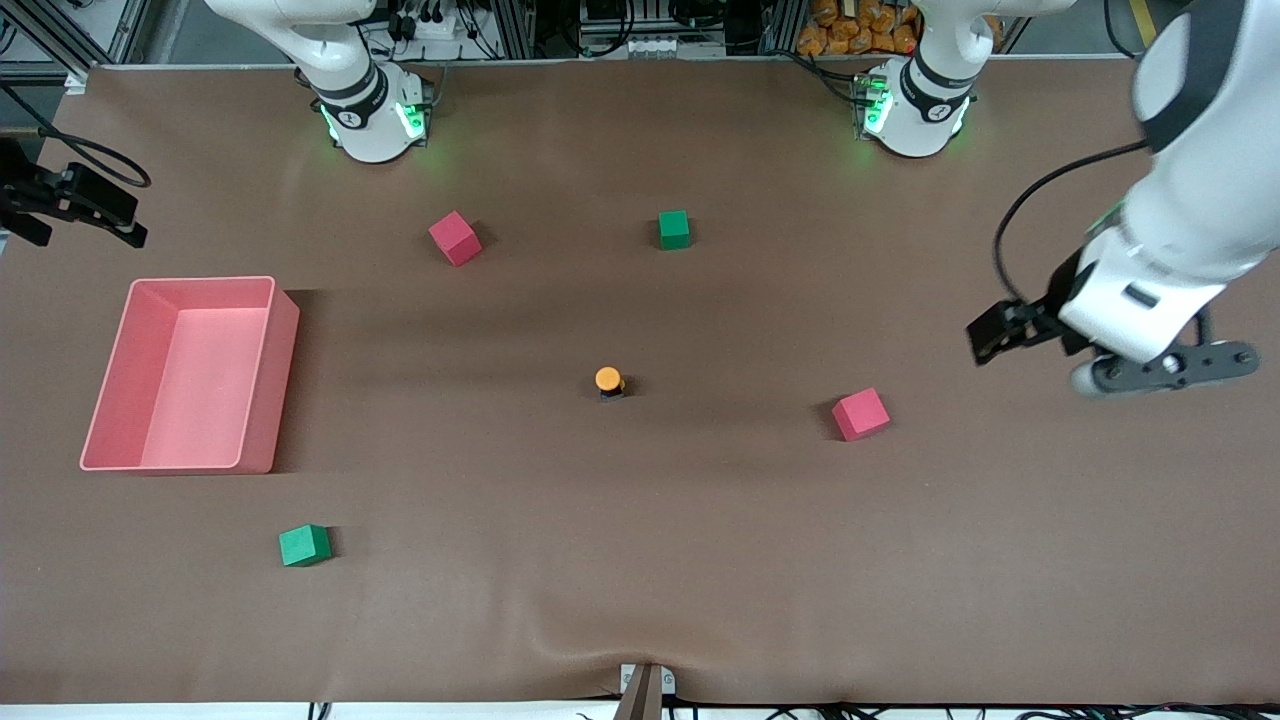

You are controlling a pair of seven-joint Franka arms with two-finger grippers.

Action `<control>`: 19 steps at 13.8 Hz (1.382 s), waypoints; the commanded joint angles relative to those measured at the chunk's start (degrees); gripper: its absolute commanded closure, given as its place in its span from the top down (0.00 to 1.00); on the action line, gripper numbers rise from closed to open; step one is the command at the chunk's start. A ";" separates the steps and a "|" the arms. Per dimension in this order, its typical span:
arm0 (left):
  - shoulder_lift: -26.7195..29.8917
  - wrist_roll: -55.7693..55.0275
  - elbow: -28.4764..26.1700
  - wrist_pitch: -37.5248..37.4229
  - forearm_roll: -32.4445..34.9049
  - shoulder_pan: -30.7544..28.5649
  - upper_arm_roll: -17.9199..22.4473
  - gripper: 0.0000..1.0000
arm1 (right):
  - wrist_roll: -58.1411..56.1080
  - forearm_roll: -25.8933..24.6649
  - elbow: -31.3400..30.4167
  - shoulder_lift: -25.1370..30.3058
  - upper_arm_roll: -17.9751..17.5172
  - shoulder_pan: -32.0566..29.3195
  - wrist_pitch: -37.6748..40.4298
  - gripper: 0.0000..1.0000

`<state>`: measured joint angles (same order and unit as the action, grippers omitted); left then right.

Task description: Place and upright button with both arms

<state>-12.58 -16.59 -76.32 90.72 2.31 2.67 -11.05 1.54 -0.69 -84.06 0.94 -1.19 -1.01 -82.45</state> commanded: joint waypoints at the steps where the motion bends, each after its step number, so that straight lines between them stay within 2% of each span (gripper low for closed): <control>1: 11.32 4.02 -13.21 0.51 -1.52 -2.05 -0.29 1.00 | -0.83 -1.16 1.01 -0.42 -0.74 -0.84 0.80 1.00; 5: 17.83 4.81 -19.29 0.25 -1.52 -1.53 1.65 1.00 | -0.83 -1.16 1.01 -0.42 -0.74 -0.93 0.80 1.00; 9: 20.66 7.53 -20.45 -2.29 -1.61 -0.83 2.35 1.00 | -0.83 -1.16 1.01 -0.42 -0.65 -0.93 0.80 1.00; 11: 20.93 7.71 -19.75 -3.53 -1.69 5.47 10.39 1.00 | -0.83 -1.07 1.01 -0.42 -0.65 -0.93 0.88 1.00; 12: 21.01 7.71 -19.48 -4.05 -1.61 7.33 12.70 1.00 | -0.83 -1.15 1.01 -0.42 -0.65 -1.01 0.80 1.00; 17: 20.58 10.26 -18.52 -5.46 -1.61 6.21 12.20 1.00 | -0.83 -1.15 1.01 -0.42 -0.65 -1.02 0.80 1.00; 19: 20.31 10.26 -17.73 -6.34 -1.78 1.05 7.22 1.00 | -0.75 -1.07 1.01 -0.42 -0.65 -0.93 0.80 1.00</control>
<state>7.42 -7.52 -95.12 85.96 1.81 7.98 0.06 1.54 -0.86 -84.06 0.93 -1.12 -1.01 -82.35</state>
